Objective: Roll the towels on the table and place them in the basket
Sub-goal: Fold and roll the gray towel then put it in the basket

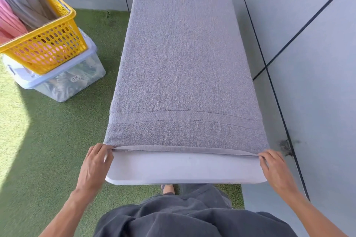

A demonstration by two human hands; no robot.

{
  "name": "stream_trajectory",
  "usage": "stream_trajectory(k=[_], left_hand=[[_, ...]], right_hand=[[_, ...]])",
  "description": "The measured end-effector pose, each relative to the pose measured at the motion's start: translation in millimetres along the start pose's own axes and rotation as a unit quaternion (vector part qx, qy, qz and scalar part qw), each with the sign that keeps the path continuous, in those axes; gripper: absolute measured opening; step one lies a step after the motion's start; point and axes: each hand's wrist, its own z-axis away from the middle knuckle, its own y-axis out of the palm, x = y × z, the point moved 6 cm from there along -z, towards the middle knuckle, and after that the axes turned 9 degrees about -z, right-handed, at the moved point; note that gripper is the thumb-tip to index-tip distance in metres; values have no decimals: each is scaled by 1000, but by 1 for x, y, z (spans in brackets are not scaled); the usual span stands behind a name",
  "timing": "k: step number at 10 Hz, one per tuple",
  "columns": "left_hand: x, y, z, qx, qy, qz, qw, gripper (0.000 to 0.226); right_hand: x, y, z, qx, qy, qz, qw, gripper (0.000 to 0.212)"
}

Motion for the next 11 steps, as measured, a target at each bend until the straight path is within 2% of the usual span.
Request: stream_trajectory(k=[2,3,4,5,6,7,8,9,10,11], left_hand=[[10,-8,7,39,83,-15,996,16],[12,-5,3,69,54,-18,996,12],[12,-3,-16,126,5,-8,992,4],[11,-2,-36,166,-22,-3,986,4],[11,0,-44,168,-31,-37,985,11],[0,-5,-37,110,-36,-38,993,10],[-12,-2,-19,85,-54,-32,994,14],[-10,8,-9,60,-47,-52,996,21],[-11,11,-2,50,-40,-39,997,29],[-14,10,4,46,-8,-30,998,34]], right_hand=[[-3,-13,6,30,-49,-6,998,14],[-5,-12,-3,89,6,-33,995,13],[-17,-4,-24,191,81,-54,977,25],[-16,-3,-42,249,136,-52,957,24],[-14,-4,-49,233,173,-47,956,25],[-9,-8,-45,154,172,-45,972,20],[1,-9,-30,81,171,-101,977,17],[9,-3,-16,9,107,-107,988,19],[7,5,-4,-13,85,-91,992,12],[6,8,3,-1,51,-62,997,30]])
